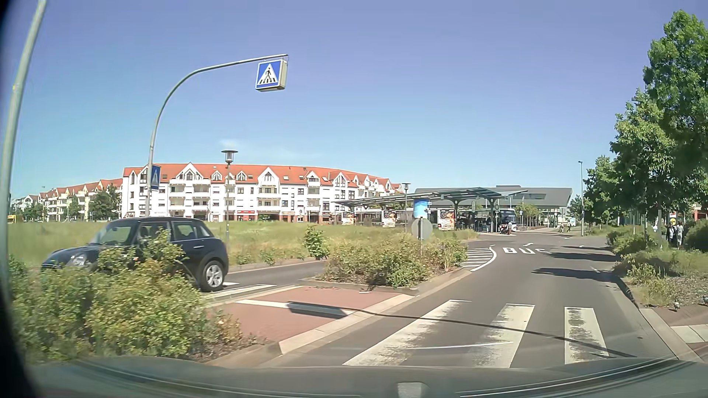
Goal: Follow the waypoints while adhering to traffic rules and regulations
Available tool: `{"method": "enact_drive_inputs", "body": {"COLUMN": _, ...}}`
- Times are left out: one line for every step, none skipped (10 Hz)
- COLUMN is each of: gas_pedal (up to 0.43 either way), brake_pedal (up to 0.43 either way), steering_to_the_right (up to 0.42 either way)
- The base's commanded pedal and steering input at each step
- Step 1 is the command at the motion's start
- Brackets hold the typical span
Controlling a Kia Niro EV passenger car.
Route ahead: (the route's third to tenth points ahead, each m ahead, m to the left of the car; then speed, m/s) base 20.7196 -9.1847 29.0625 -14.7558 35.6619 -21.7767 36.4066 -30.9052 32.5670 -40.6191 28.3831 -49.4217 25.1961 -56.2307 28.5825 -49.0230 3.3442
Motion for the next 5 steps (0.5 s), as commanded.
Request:
{"method": "enact_drive_inputs", "body": {"gas_pedal": 0.0, "brake_pedal": 0.03, "steering_to_the_right": 0.305}}
{"method": "enact_drive_inputs", "body": {"gas_pedal": 0.0, "brake_pedal": 0.03, "steering_to_the_right": 0.305}}
{"method": "enact_drive_inputs", "body": {"gas_pedal": 0.0, "brake_pedal": 0.03, "steering_to_the_right": 0.305}}
{"method": "enact_drive_inputs", "body": {"gas_pedal": 0.0, "brake_pedal": 0.03, "steering_to_the_right": 0.305}}
{"method": "enact_drive_inputs", "body": {"gas_pedal": 0.0, "brake_pedal": 0.03, "steering_to_the_right": 0.301}}
